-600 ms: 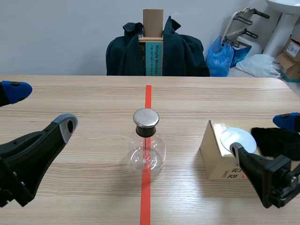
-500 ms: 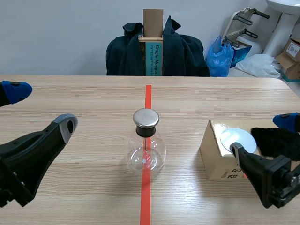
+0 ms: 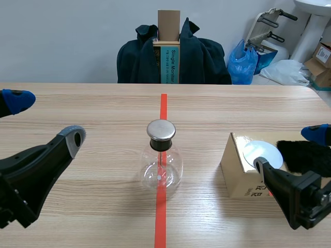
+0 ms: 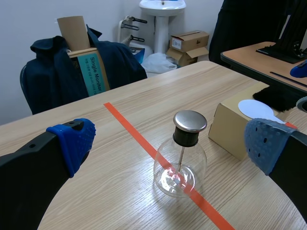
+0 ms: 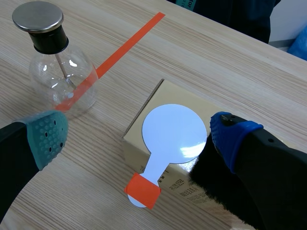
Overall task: Do the electroscope experiment.
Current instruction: 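Pick up the white charging plate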
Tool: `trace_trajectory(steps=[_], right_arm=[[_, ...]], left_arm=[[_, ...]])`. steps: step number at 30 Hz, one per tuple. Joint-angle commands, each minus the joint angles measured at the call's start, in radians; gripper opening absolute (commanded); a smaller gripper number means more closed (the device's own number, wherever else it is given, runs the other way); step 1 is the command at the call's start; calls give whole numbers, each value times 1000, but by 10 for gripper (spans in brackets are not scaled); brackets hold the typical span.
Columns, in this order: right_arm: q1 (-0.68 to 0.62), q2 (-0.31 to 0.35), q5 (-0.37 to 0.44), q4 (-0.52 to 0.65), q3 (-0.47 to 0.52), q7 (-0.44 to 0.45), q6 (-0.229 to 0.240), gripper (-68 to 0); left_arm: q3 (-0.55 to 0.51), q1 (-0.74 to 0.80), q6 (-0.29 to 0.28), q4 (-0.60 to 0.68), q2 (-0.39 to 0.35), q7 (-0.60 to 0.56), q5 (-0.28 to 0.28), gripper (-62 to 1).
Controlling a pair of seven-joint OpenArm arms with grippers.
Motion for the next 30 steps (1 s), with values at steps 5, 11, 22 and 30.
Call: trace_trajectory(steps=[5,11,22,30], right_arm=[[11,8,6,6,3,27,3,-67],[12,19,-117,16,17,42,4,-67],[-34,18,-989,105,20,148,-44,-67],[-100,-51,-1440,4,-2,208,-441,-66]], left_arm=[[1,0,-1,7,3,-9,-6,14],[1,0,-1,7,3,-6,-6,14],[1,0,-1,7,3,-6,-1,14],[1,0,-1,7,3,-6,43,14]])
